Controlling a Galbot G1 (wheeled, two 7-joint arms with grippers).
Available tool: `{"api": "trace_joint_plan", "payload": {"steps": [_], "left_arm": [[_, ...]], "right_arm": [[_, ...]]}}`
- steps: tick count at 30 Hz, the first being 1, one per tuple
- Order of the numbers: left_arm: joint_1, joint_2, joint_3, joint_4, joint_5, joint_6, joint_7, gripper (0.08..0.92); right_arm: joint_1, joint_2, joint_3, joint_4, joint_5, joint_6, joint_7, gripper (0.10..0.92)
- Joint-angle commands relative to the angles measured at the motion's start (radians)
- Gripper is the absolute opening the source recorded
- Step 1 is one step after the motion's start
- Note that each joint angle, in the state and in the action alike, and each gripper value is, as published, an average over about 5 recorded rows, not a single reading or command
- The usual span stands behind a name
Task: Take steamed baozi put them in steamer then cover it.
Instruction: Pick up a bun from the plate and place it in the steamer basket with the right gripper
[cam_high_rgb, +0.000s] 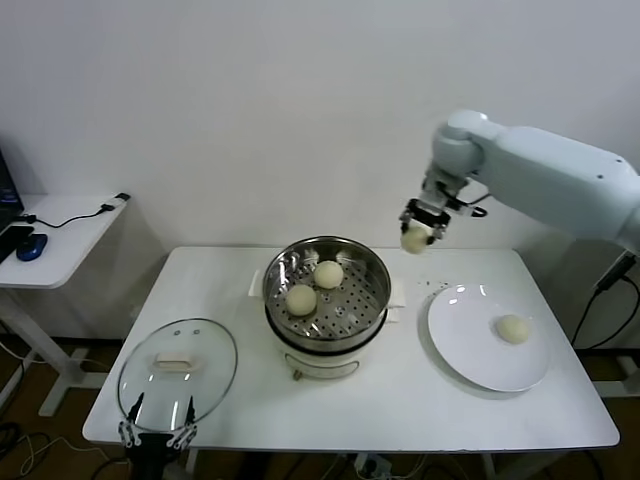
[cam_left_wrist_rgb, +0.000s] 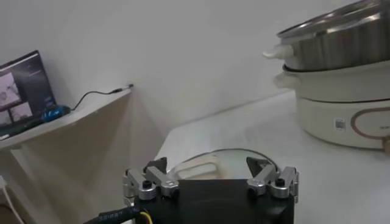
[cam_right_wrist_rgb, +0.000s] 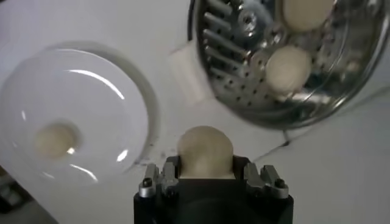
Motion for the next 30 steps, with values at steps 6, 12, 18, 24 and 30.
{"api": "trace_joint_plan", "payload": {"steps": [6,12,18,24,30], "left_arm": [[0.017,0.004,-0.023,-0.008,-0.020,-0.001,0.000,0.823],[0.014,0.005,-0.028,0.002,-0.025,-0.001,-0.002,0.823],[0.015,0.006,-0.031,0.013,-0.030,-0.006,-0.003,0.823],[0.021,0.007,-0.030,0.019,-0.035,-0.011,-0.003,0.823],[0.021,0.004,-0.027,0.023,-0.036,-0.011,-0.003,0.823]], "right_arm": [[-0.055,0.261,0.016,0.034,-0.067,0.147,0.001,0.572],[-0.122,0.262,-0.010,0.067,-0.062,0.141,0.003,0.574],[-0.166,0.231,-0.034,0.136,-0.058,0.116,0.006,0.577],[-0.185,0.206,-0.055,0.179,-0.038,0.094,0.012,0.577],[-0.203,0.205,-0.060,0.169,-0.043,0.092,0.014,0.586]]}}
